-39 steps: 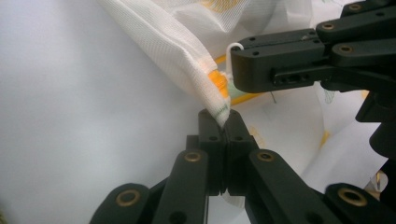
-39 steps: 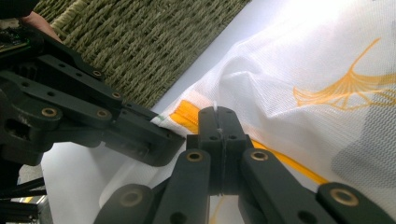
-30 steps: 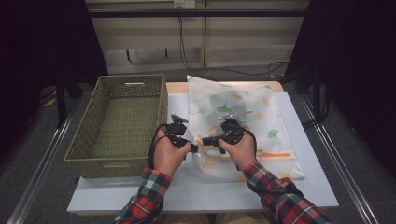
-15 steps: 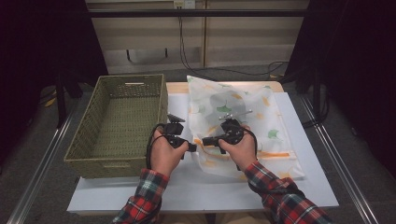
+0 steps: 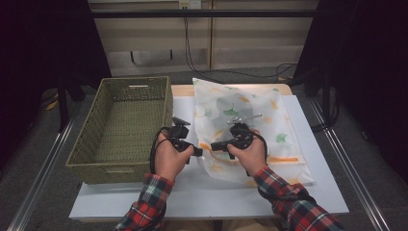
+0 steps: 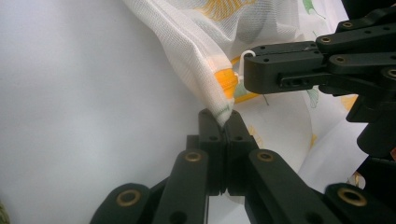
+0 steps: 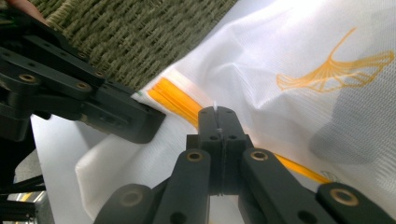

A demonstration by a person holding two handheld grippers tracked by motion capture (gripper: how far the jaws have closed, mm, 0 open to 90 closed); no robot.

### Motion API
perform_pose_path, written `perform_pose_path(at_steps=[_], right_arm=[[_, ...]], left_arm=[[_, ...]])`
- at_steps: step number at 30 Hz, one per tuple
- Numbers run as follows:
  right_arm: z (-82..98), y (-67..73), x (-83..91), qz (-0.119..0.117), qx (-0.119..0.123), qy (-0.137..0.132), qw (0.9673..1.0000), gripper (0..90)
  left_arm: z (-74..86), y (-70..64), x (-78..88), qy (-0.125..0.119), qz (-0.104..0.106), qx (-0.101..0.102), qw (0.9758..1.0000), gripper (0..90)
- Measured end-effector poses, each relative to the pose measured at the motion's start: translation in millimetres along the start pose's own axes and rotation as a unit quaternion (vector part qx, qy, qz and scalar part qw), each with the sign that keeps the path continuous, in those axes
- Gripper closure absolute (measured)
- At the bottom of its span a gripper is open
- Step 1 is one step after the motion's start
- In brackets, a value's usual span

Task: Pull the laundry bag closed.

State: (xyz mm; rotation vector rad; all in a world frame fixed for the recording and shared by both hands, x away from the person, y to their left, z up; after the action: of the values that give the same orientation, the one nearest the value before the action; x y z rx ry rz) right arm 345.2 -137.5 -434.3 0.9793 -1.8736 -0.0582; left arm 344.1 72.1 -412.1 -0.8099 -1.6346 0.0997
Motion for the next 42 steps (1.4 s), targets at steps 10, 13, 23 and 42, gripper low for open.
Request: perform_pose_path(at_steps=[10,13,23,42], right_arm=[[2.2,-2.4,-1.8,0.005,-0.001,0.002,1.0,90.0],[3.0,-2.1,-1.4,0.012,-0.002,0.003,0.9999,90.0],[8.3,-8.1,3.9,0.018,-0.005,0.0,0.9998,90.0],[12.3,-10.7,6.5,0.034,-0.01,0.0,0.9994,90.0]], left_arm=[[0.7,2.1,-0.9,0.006,-0.001,0.002,1.0,88.9],[0.9,2.9,0.1,0.006,-0.001,0.005,1.0,89.0],[0.8,3.0,1.6,0.006,-0.007,0.003,1.0,89.0],[1.2,2.6,4.5,0.009,-0.002,0.004,1.0,89.0]])
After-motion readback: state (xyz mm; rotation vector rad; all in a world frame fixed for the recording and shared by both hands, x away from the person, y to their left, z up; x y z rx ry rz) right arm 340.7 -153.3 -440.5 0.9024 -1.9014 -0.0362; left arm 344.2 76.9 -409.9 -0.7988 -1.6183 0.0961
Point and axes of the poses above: each handheld gripper's, and its own axes: x roughly backward along the jaws, z roughly out of its underside, y roughly to its left, the point moved 1 cm from there along -x, roughly forward along the jaws, and after that the axes turned 12 degrees about y, right-handed, at the moved point
